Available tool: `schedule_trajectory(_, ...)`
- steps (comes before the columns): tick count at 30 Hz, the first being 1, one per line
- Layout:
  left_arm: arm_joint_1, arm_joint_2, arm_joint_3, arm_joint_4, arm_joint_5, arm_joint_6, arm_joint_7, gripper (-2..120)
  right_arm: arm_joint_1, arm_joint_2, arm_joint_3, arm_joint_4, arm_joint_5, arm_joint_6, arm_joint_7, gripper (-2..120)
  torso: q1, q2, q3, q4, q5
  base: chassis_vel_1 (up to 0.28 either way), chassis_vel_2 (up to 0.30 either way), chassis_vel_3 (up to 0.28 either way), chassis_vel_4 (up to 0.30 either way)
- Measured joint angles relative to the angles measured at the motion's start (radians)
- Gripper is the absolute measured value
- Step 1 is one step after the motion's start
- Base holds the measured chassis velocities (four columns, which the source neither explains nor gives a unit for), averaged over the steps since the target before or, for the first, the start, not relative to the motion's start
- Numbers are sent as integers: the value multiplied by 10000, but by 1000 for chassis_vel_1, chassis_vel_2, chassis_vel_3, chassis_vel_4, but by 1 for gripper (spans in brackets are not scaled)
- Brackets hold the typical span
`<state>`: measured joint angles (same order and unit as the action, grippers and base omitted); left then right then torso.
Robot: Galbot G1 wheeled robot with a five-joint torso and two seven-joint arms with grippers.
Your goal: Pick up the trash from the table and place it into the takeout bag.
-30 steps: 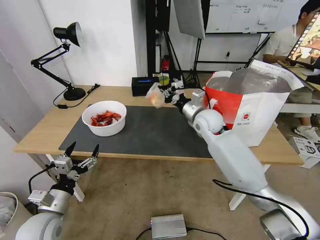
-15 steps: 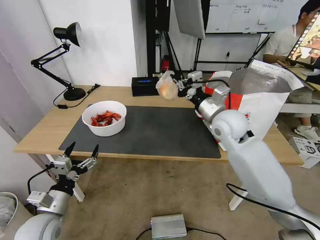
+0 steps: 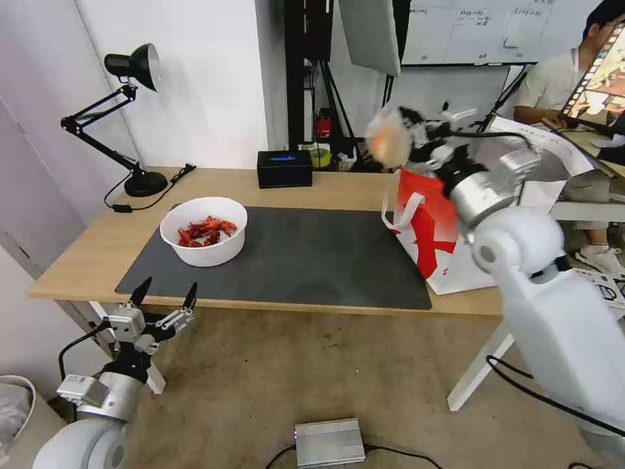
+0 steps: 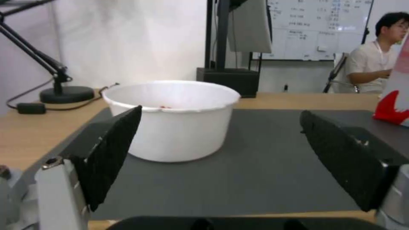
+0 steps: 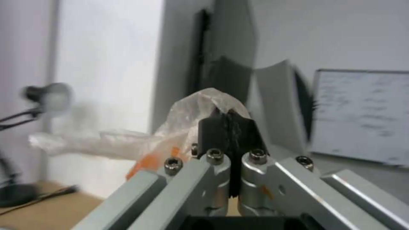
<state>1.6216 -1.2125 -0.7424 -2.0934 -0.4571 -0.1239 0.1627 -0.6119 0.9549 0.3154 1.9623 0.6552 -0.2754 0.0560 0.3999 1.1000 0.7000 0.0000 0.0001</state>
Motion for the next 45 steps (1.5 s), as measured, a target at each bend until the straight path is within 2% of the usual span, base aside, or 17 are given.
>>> schedule_trajectory(2,-6,-11,32,5,17,0,1,100,-9,-58,86,-29,0,43,28,0,0,0,0,-1,0,0,0,0,0)
schedule_trajectory(7,-70,-81,339,50,140,0,1,100,-303,-610,1181,-429,-454,487,132,0,1,0,0,-1,1,0,0,0,0)
schedule_trajectory(14,-122,-75,540,110,154,0,1,100,-714,-1118,2183,-980,-265,519,184,0,1,0,0,-1,1,0,0,0,0)
schedule_trajectory(22,-170,-73,614,221,172,-31,5,100,-925,-1324,2444,-1641,-65,501,144,0,1,0,1,0,0,0,0,0,0)
schedule_trajectory(34,-219,-47,622,297,140,-44,6,100,-1029,-1137,2442,-2236,375,271,158,0,0,-1,1,0,0,0,0,0,0)
schedule_trajectory(43,-219,-51,576,308,125,-45,5,100,-1071,-1115,2437,-1996,1020,-299,-46,0,0,-1,0,0,-2,0,0,0,0)
schedule_trajectory(45,-214,-51,565,307,122,-45,5,100,-1084,-1114,2448,-1926,1126,-411,-115,3,0,0,0,0,-1,0,0,0,0)
